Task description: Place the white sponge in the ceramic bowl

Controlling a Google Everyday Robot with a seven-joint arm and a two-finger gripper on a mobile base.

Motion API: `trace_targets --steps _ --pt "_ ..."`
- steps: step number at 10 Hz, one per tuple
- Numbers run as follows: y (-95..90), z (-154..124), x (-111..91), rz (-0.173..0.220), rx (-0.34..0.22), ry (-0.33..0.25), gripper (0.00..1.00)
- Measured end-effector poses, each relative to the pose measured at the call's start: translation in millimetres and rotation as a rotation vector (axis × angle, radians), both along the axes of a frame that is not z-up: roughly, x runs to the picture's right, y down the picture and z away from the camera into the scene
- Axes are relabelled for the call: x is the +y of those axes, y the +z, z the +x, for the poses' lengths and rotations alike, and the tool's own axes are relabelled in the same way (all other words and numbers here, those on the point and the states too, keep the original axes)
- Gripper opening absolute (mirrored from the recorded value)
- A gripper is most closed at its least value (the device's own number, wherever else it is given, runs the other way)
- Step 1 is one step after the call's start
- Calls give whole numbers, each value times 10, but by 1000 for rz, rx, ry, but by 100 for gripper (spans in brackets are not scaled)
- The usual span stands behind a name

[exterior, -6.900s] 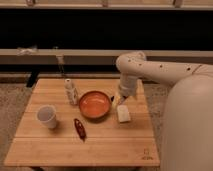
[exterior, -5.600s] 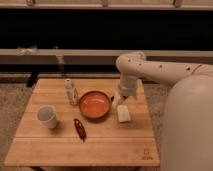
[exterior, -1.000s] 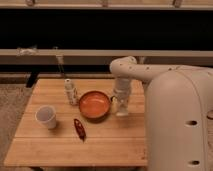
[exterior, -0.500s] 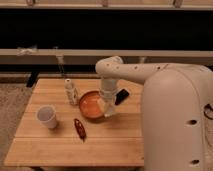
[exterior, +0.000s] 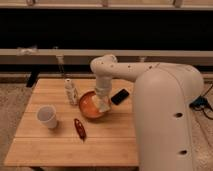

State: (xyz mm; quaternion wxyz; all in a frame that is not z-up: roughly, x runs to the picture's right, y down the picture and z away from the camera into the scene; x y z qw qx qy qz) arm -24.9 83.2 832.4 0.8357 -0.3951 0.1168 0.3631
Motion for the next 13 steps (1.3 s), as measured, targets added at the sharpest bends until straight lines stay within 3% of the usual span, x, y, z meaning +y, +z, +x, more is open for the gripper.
trace_targets --steps 3,8,13 --pt "64 -74 21 -7 -22 9 79" --pt "56 -197 -23 15 -84 49 80" --pt "54 -208 -20 14 -85 48 80"
